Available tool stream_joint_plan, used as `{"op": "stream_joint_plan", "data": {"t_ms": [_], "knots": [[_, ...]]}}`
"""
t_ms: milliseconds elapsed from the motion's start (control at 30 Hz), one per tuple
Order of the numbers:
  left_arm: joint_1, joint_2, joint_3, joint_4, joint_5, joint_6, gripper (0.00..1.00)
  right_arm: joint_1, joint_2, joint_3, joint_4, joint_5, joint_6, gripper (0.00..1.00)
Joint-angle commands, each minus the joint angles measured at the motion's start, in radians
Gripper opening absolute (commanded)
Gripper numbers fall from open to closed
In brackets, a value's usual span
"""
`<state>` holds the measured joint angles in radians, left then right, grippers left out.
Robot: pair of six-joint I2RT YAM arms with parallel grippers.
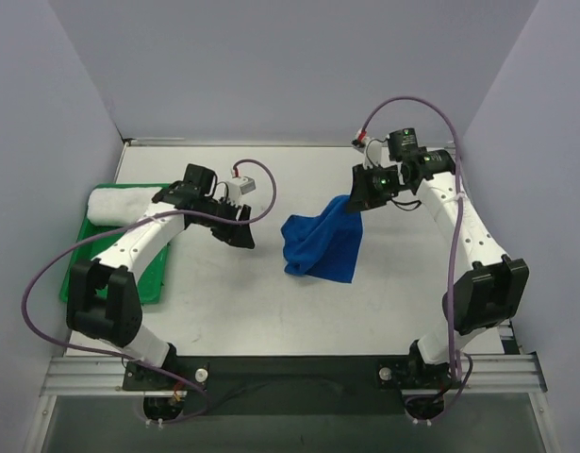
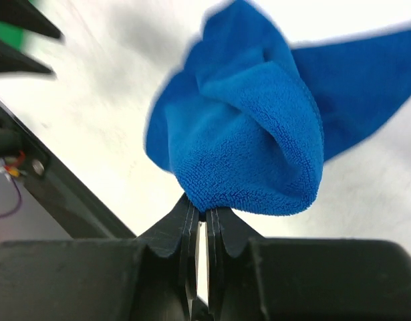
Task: Roll the towels
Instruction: Flatten the towel
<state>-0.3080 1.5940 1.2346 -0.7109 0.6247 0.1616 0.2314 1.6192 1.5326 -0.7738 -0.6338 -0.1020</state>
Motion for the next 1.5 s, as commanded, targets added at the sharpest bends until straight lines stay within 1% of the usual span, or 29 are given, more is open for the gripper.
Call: {"op": "stream_joint_plan", "data": {"t_ms": [0, 33, 67, 133, 200, 267, 300, 333, 367, 400, 433, 467, 500, 567, 600, 667, 733, 867, 933, 1000, 1067, 1100, 1167, 1200, 1267, 1300, 1333, 1433, 1467], "knots": [[0.003, -0.116, -0.03, 0.074, 0.107, -0.033, 0.59, 0.0, -0.018, 0.135, 0.013, -0.089, 0.07, 0.0], [0.001, -0.132, -0.04, 0.085, 0.11, -0.036, 0.8, -0.001, -0.019, 0.152, 0.028, -0.092, 0.099, 0.0], [0.001, -0.146, -0.067, 0.1, 0.112, -0.043, 0.97, -0.003, -0.024, 0.173, 0.048, -0.09, 0.102, 0.0], [-0.011, -0.178, -0.09, 0.157, 0.099, -0.057, 0.97, -0.004, -0.031, 0.182, 0.111, -0.083, 0.174, 0.0], [-0.028, -0.193, -0.124, 0.226, 0.093, -0.083, 0.97, -0.004, -0.032, 0.202, 0.149, -0.076, 0.205, 0.0], [-0.049, -0.197, -0.148, 0.287, 0.092, -0.141, 0.97, -0.003, -0.033, 0.219, 0.168, -0.072, 0.244, 0.0], [-0.057, -0.195, -0.18, 0.365, 0.096, -0.155, 0.97, -0.004, -0.035, 0.24, 0.186, -0.075, 0.255, 0.0], [-0.068, -0.195, -0.198, 0.414, 0.098, -0.234, 0.97, -0.004, -0.035, 0.248, 0.2, -0.076, 0.268, 0.0], [-0.086, -0.193, -0.216, 0.468, 0.093, -0.266, 0.97, -0.004, -0.038, 0.254, 0.214, -0.073, 0.292, 0.0], [-0.098, -0.192, -0.259, 0.578, 0.09, -0.298, 0.97, -0.006, -0.038, 0.267, 0.244, -0.064, 0.307, 0.0], [-0.111, -0.189, -0.277, 0.638, 0.083, -0.356, 0.97, -0.004, -0.035, 0.276, 0.255, -0.058, 0.32, 0.0], [-0.141, -0.186, -0.294, 0.692, 0.069, -0.376, 0.97, -0.006, -0.03, 0.29, 0.26, -0.05, 0.324, 0.0], [-0.158, -0.172, -0.305, 0.784, 0.041, -0.388, 0.97, -0.004, -0.015, 0.305, 0.258, -0.044, 0.332, 0.0], [-0.199, -0.143, -0.304, 0.827, 0.017, -0.395, 0.97, -0.006, -0.009, 0.345, 0.258, -0.034, 0.334, 0.0], [-0.235, -0.106, -0.299, 0.852, -0.003, -0.393, 0.97, -0.007, -0.008, 0.351, 0.258, -0.027, 0.334, 0.0], [-0.267, -0.045, -0.276, 0.869, -0.052, -0.389, 0.97, -0.007, -0.007, 0.371, 0.258, -0.023, 0.332, 0.0], [-0.293, 0.001, -0.261, 0.916, -0.06, -0.405, 0.97, -0.009, -0.007, 0.388, 0.258, -0.021, 0.338, 0.0], [-0.332, 0.153, -0.16, 0.945, -0.059, -0.447, 0.97, -0.014, -0.024, 0.402, 0.258, -0.006, 0.338, 0.0], [-0.351, 0.193, -0.132, 0.962, -0.054, -0.47, 0.96, -0.023, -0.028, 0.405, 0.258, -0.001, 0.34, 0.0], [-0.361, 0.239, -0.098, 0.998, -0.045, -0.473, 0.87, -0.038, -0.033, 0.412, 0.258, -0.003, 0.343, 0.0], [-0.364, 0.273, -0.08, 1.01, -0.049, -0.487, 0.75, -0.049, -0.035, 0.414, 0.258, -0.003, 0.349, 0.0], [-0.364, 0.279, -0.072, 1.012, -0.054, -0.493, 0.61, -0.062, -0.036, 0.416, 0.258, -0.004, 0.351, 0.0], [-0.355, 0.282, -0.078, 1.01, -0.066, -0.493, 0.48, -0.079, -0.042, 0.416, 0.26, -0.007, 0.36, 0.0], [-0.35, 0.279, -0.089, 1.008, -0.071, -0.491, 0.35, -0.099, -0.047, 0.419, 0.26, -0.01, 0.363, 0.0], [-0.339, 0.273, -0.099, 0.998, -0.075, -0.485, 0.19, -0.116, -0.05, 0.423, 0.263, -0.015, 0.372, 0.0], [-0.336, 0.273, -0.101, 0.99, -0.079, -0.479, 0.07, -0.125, -0.053, 0.428, 0.263, -0.027, 0.372, 0.0], [-0.33, 0.273, -0.103, 0.984, -0.083, -0.481, 0.0, -0.141, -0.056, 0.428, 0.265, -0.027, 0.375, 0.0], [-0.315, 0.279, -0.096, 0.97, -0.085, -0.496, 0.0, -0.164, -0.073, 0.419, 0.265, -0.033, 0.38, 0.0], [-0.315, 0.277, -0.095, 0.958, -0.06, -0.497, 0.1, -0.168, -0.076, 0.416, 0.269, -0.035, 0.38, 0.0]]}}
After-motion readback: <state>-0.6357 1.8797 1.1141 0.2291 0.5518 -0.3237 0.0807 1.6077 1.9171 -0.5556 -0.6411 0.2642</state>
